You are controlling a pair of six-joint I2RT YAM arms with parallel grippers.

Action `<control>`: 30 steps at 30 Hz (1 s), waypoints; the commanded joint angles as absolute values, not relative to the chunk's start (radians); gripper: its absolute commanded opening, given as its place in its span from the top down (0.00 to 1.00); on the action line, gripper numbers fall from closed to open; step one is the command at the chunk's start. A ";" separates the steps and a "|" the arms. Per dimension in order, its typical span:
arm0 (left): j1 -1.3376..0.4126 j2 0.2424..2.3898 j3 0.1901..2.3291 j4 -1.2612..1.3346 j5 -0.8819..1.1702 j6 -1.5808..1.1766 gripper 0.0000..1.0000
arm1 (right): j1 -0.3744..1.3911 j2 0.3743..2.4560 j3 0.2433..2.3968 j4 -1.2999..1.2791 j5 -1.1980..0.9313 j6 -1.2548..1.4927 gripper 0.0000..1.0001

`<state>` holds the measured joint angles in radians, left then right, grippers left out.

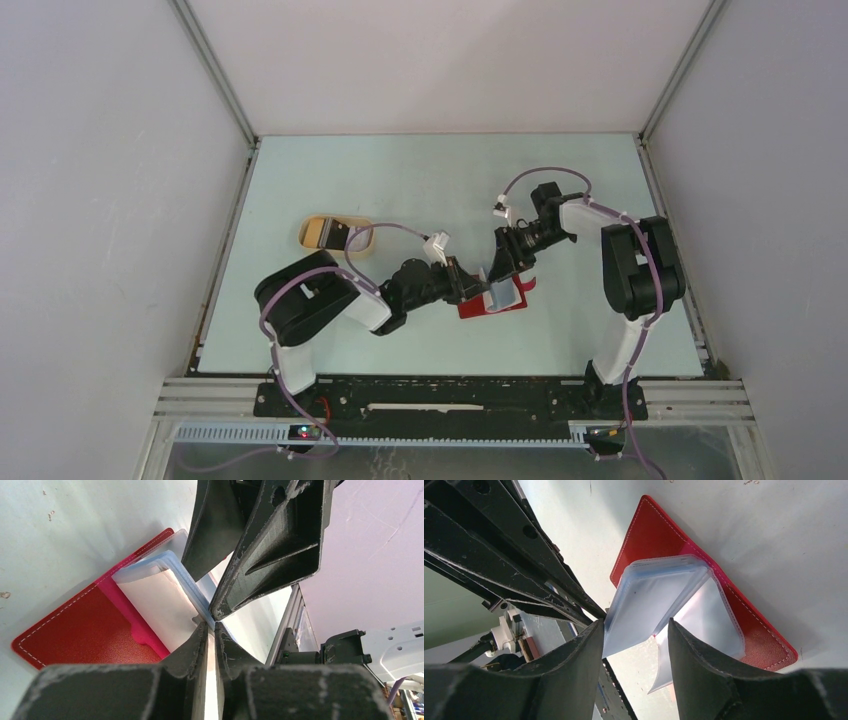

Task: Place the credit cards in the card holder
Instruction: Turn over the card slot in the card holder.

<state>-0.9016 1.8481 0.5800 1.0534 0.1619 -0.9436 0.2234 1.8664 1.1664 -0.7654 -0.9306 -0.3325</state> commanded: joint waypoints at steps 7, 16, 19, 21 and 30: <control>-0.909 1.861 0.607 1.055 0.152 -0.943 0.88 | 0.222 1.879 1.198 -0.758 -0.953 -0.314 0.56; -0.909 1.846 0.574 1.055 0.131 -0.937 0.87 | 0.216 1.878 1.198 -0.753 -0.925 -0.313 0.66; -0.909 1.848 0.571 1.053 0.129 -0.937 0.86 | 0.216 1.879 1.198 -0.752 -0.919 -0.314 0.64; -0.908 1.847 0.567 1.050 0.124 -0.936 0.85 | 0.215 1.876 1.198 -0.752 -0.910 -0.314 0.64; -0.909 1.828 0.535 1.034 0.099 -0.930 0.83 | 0.216 1.868 1.197 -0.746 -0.868 -0.317 0.60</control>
<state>-0.9035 1.8523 0.5629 1.0416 0.1326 -0.9432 0.2173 1.8702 1.1664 -0.7609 -0.8932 -0.3252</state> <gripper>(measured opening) 0.162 0.393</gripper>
